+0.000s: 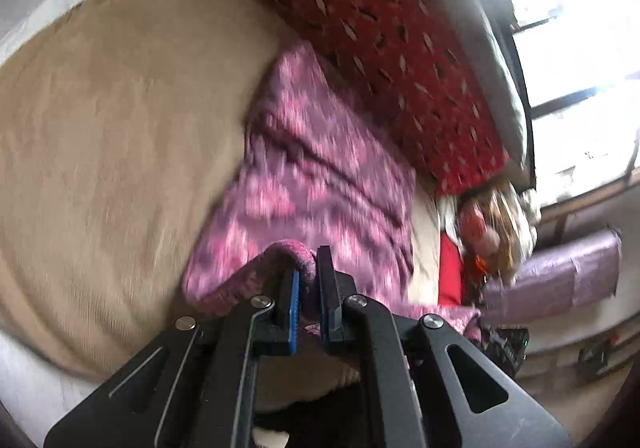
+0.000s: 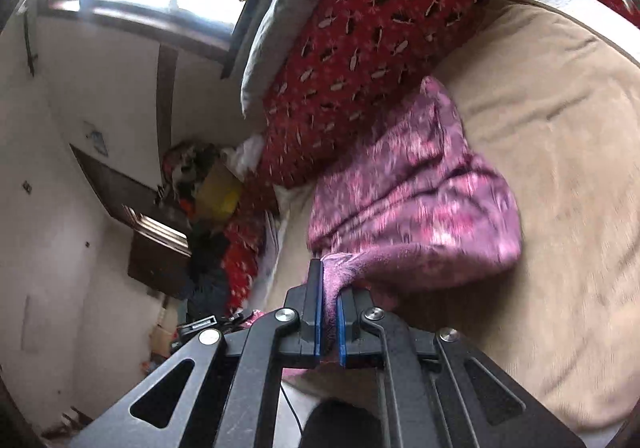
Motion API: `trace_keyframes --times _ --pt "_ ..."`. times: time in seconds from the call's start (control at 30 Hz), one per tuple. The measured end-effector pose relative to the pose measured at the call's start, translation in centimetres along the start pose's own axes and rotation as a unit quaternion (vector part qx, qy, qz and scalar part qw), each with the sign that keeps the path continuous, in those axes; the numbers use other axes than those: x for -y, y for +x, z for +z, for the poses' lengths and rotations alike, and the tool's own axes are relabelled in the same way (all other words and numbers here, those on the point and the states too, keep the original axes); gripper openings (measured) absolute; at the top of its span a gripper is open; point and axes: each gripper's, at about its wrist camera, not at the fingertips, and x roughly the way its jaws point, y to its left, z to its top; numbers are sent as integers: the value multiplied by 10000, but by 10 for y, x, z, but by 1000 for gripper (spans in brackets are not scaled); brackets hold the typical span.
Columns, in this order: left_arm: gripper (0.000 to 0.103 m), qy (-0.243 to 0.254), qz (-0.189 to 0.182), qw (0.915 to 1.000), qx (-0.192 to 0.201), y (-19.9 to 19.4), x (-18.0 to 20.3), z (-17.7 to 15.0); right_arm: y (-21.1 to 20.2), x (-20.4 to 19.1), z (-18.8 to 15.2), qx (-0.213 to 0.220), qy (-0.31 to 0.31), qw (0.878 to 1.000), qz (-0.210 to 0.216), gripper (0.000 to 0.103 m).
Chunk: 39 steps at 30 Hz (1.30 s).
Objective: Fold small clothes
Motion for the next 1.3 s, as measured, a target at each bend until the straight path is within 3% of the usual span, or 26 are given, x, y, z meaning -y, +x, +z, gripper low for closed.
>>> trace_keyframes --times 0.2,0.4,0.57,0.67,0.8,0.87,0.93,1.0,1.03,1.07,1.1,1.13,1.2,1.3 --pt "5 -148 285 9989 330 31 18 71 45 29 61 64 191 9998 85 5" --pt "5 -257 567 9975 329 74 42 150 102 64 113 179 488 9985 173 5" --pt "5 -304 894 9950 331 110 54 208 138 100 154 519 926 9942 184 5" --pt "6 -343 1188 9920 259 138 48 229 156 124 173 654 1236 9901 96 5" --pt "6 -414 1741 9838 -98 181 34 241 188 157 187 378 1676 9844 -380 10" --pt "6 -514 1619 9853 -183 182 31 244 193 160 190 327 1746 9825 -568 10" --pt "6 -630 1176 9909 -169 170 31 249 190 155 195 348 1710 9837 -443 12" --pt "10 -747 699 9947 -81 151 30 253 179 146 201 500 1592 9858 -206 21" --pt "19 -743 522 9959 16 140 31 255 169 142 204 691 1522 9858 -138 36" --pt "37 -679 511 9962 190 127 33 257 161 139 204 872 1491 9848 -153 44" --pt "48 -605 576 9959 359 116 34 258 150 138 204 1080 1462 9831 -208 51" --pt "60 -469 662 9954 503 106 35 257 146 139 205 1157 1461 9822 -242 51" --pt "61 -199 777 9960 393 103 35 255 139 138 205 1127 1368 9828 -520 51" --pt "62 324 1035 9941 -96 118 32 243 151 124 200 693 472 9825 -1662 51"
